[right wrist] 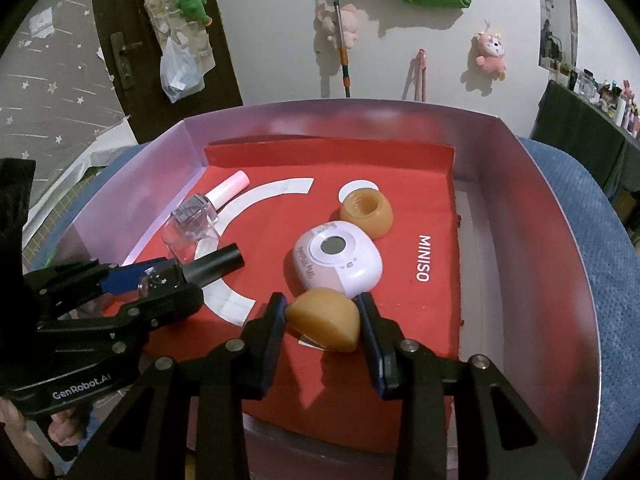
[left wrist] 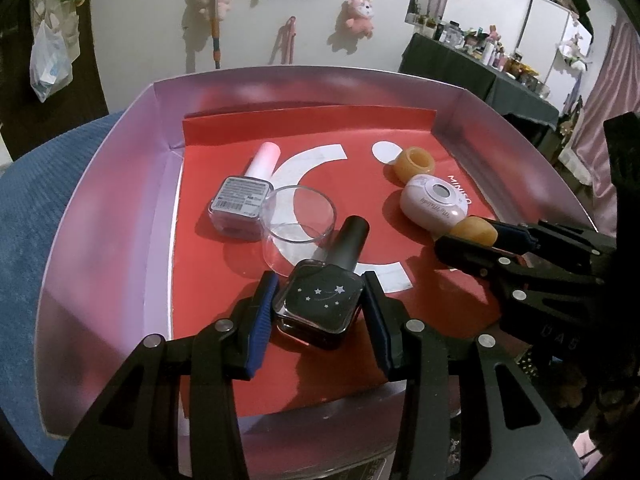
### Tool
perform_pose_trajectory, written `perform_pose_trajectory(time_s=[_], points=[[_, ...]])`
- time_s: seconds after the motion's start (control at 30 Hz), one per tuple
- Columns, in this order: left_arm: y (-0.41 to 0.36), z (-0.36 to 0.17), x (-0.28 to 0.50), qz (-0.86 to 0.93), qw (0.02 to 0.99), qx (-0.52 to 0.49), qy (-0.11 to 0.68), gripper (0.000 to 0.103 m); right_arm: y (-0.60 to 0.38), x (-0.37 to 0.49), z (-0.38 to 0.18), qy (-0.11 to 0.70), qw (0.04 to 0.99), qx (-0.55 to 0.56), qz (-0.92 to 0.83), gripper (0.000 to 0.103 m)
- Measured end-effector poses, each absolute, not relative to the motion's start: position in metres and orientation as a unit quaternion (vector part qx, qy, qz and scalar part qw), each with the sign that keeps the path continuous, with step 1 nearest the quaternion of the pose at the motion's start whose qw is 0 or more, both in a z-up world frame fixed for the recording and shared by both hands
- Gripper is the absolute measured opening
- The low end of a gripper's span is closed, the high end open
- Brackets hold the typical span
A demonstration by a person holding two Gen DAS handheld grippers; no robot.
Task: Organize rigid objects
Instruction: 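Lower the nail polish and tan dome onto the red paper and open both grippers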
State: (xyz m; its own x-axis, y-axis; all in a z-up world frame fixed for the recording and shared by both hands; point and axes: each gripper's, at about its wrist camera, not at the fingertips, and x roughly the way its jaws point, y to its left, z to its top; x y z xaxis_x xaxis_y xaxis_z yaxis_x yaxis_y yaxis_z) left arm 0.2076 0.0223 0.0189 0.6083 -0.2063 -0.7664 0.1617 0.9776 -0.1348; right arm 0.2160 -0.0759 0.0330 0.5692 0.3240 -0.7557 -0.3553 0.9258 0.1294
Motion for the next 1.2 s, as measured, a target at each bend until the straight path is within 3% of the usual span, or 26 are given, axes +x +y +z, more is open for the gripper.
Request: perform_pose_trajectory(time_s=[0.6, 0.77, 0.87, 0.97, 1.2], points=[[0.027, 0.018, 0.208, -0.106, 0.896, -0.034, 0.430, 0.041, -0.082, 0.216, 0.034, 0.424, 0.884, 0.003, 0.197, 0.039], [0.030, 0.024, 0.205, -0.090, 0.906, -0.033, 0.412, 0.053, -0.085, 0.215, 0.034, 0.424, 0.884, 0.011, 0.199, 0.040], [0.032, 0.028, 0.205, -0.088, 0.907, -0.035, 0.409, 0.056, -0.086, 0.215, 0.034, 0.423, 0.884, 0.014, 0.199, 0.048], [0.034, 0.030, 0.204, -0.083, 0.911, -0.032, 0.402, 0.067, -0.088, 0.213, 0.036, 0.419, 0.886, 0.018, 0.199, 0.051], [0.036, 0.038, 0.195, -0.083, 0.918, -0.034, 0.387, 0.075, -0.092, 0.208, 0.041, 0.412, 0.887, 0.028, 0.205, 0.060]])
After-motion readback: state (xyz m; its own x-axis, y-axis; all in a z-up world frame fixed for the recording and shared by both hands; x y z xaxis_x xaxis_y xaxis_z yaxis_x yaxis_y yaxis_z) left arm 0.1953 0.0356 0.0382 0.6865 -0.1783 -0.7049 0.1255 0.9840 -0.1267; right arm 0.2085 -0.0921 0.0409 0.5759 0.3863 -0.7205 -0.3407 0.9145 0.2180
